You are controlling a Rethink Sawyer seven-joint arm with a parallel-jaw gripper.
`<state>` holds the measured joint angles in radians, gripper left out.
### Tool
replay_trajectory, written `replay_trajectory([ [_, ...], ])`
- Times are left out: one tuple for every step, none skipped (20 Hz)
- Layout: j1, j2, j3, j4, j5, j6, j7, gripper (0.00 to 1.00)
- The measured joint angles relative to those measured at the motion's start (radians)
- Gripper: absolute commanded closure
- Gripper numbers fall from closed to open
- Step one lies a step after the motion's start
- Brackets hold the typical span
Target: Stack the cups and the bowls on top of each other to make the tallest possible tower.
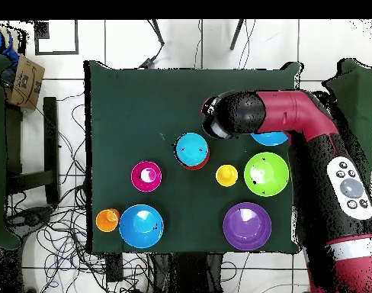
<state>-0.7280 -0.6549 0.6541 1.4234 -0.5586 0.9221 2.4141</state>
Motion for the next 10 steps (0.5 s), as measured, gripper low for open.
replay_trajectory([
  [0.001, 0.0, -0.002, -0.004, 0.0, 0.006, 0.0, 0.0],
  [0.002, 0.0, -0.004, -0.008, 0.002, 0.012, 0.0, 0.0],
  [0.002, -0.001, -0.006, -0.009, 0.002, 0.015, 0.0, 0.0],
  [0.002, -0.002, -0.009, -0.008, 0.004, 0.017, 0.0, 0.0],
  [0.001, -0.002, -0.01, -0.008, 0.005, 0.017, 0.0, 0.0],
  [-0.001, -0.003, -0.013, -0.007, 0.006, 0.017, 0.0, 0.0],
  [-0.002, -0.003, -0.014, -0.006, 0.007, 0.017, 0.0, 0.0],
  [-0.005, -0.004, -0.017, -0.005, 0.008, 0.017, 0.0, 0.0],
  [-0.006, -0.004, -0.019, -0.004, 0.008, 0.017, 0.0, 0.0],
  [-0.008, -0.005, -0.022, -0.003, 0.008, 0.017, 0.0, 0.0],
])
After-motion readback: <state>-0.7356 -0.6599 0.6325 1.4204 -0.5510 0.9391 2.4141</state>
